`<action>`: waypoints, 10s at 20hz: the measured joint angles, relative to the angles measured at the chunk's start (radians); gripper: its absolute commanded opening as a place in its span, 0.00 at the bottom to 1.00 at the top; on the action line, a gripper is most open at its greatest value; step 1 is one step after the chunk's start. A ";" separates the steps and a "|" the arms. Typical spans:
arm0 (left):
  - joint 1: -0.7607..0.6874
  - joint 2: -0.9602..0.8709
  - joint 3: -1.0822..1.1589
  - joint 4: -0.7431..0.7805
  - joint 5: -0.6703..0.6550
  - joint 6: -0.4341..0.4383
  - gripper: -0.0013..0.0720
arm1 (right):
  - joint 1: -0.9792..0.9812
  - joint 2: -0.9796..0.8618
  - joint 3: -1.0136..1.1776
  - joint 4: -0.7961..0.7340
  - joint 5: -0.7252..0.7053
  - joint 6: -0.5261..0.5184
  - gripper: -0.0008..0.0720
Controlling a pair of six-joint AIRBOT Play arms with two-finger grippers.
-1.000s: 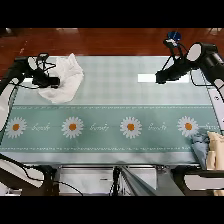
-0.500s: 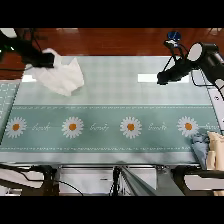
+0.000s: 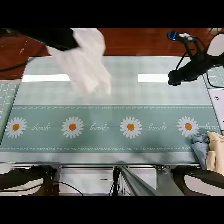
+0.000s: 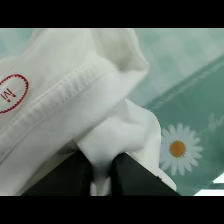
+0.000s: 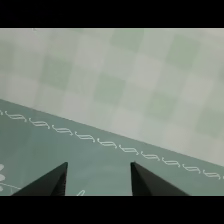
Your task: Fold the shirts.
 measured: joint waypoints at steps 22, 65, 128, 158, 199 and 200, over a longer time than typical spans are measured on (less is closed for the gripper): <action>0.372 -0.036 -0.682 -0.377 0.013 0.204 0.91 | 0.000 0.107 -0.034 -0.132 0.092 -0.031 0.85; 0.259 -0.459 -0.487 -0.466 -0.062 0.287 0.06 | -0.350 0.098 -0.697 0.635 -0.176 -0.360 0.84; 0.527 0.908 -1.015 -0.384 0.108 -0.111 0.05 | -0.262 0.555 -0.284 0.506 0.115 0.145 0.05; 1.028 0.161 -1.052 -0.248 0.079 0.285 0.98 | -0.227 0.252 -0.265 0.114 -0.224 0.044 0.83; 0.826 -0.077 -1.094 -0.273 0.121 0.305 0.06 | -0.530 0.277 -0.965 0.641 -0.193 -0.190 0.83; 0.826 -0.076 -1.093 -0.277 0.120 0.305 0.06 | -0.491 0.277 -0.990 0.666 -0.222 -0.191 0.83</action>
